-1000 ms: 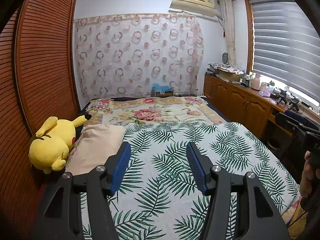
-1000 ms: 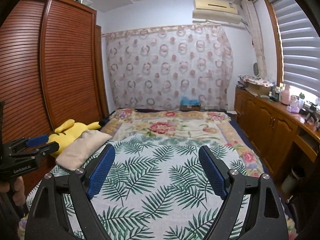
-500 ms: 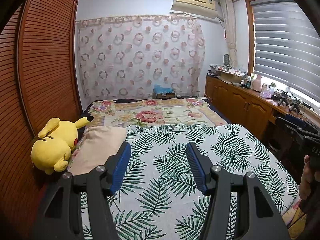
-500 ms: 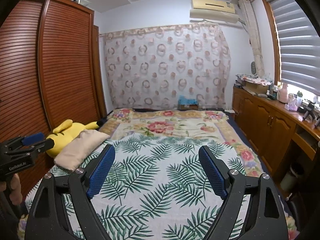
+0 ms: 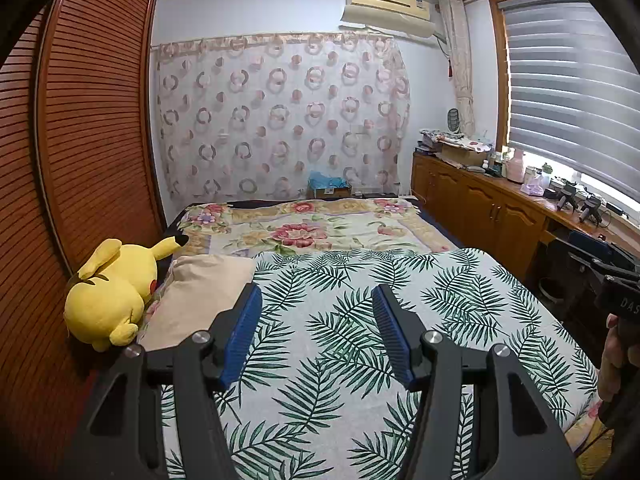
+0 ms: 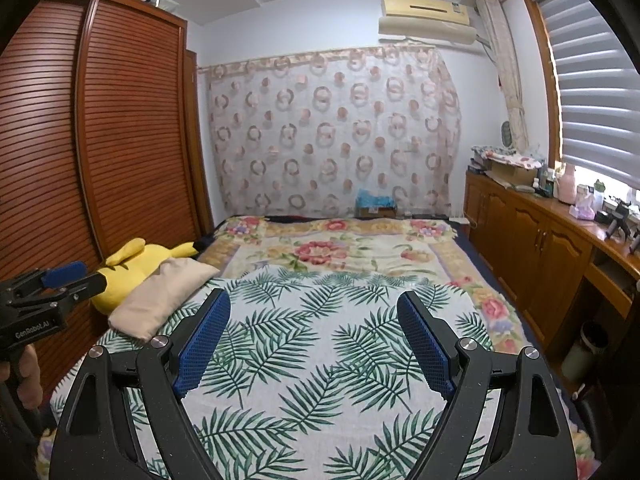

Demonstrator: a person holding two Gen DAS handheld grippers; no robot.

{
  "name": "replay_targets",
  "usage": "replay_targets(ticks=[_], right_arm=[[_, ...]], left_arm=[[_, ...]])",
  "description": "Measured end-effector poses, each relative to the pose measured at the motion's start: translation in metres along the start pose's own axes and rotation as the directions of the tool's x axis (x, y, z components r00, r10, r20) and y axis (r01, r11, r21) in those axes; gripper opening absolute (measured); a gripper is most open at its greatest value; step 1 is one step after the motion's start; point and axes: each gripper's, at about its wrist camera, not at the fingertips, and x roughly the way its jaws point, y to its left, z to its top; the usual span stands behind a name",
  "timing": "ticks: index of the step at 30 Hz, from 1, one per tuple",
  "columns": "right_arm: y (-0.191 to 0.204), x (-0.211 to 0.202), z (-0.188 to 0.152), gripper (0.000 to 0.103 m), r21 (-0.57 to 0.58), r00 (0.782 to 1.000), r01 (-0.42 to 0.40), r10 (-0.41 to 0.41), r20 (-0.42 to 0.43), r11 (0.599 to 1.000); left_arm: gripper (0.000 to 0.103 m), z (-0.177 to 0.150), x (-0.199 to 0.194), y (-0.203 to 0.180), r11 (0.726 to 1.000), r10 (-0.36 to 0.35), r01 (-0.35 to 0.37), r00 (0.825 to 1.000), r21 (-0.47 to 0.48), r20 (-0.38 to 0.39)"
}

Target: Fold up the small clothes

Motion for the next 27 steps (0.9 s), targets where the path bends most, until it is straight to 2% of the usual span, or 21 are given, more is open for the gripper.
replay_targets(ticks=[27], right_arm=[[-0.0013,0.0003,-0.0027,0.087,0.005,1.000,-0.004,0.004,-0.004,1.000]], left_arm=[[0.058,-0.0014,-0.0011,-0.0003,1.000,0.000,0.000,1.000,0.001,0.000]])
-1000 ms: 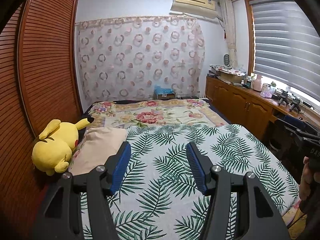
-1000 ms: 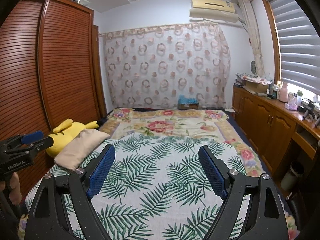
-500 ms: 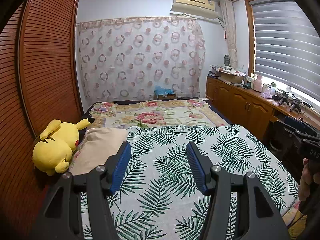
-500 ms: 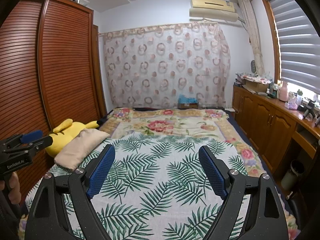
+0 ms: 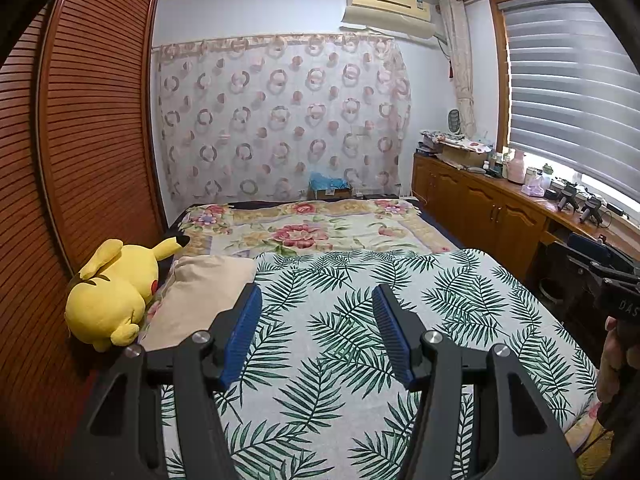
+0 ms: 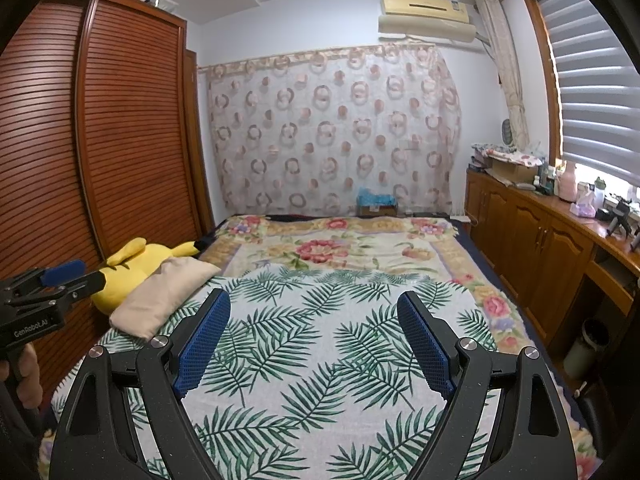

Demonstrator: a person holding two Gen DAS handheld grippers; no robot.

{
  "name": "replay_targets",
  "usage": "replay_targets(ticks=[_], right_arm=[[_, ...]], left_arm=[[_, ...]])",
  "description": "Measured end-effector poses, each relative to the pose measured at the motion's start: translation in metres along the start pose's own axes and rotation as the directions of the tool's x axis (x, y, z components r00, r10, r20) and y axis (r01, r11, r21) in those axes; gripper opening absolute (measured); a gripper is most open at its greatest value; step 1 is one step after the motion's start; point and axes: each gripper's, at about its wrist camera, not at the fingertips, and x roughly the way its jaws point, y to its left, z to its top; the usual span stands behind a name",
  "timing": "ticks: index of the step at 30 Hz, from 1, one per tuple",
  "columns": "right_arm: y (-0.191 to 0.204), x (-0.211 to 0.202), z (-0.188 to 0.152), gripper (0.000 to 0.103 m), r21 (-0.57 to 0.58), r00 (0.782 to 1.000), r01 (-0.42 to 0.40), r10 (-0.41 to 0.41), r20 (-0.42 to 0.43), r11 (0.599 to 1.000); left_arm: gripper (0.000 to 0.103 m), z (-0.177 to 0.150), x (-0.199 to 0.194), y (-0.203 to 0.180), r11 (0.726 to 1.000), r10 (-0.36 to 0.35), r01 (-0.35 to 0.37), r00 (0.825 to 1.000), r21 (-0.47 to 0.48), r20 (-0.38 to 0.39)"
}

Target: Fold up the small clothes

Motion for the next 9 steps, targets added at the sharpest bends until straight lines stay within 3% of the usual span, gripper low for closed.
replay_targets(ticks=[9], right_arm=[[-0.0008,-0.0003,0.0003,0.087,0.001,1.000,0.000,0.000,-0.001,1.000]], left_arm=[[0.058,0.0008,0.0000,0.0007,1.000,0.000,0.000,1.000,-0.001,0.001]])
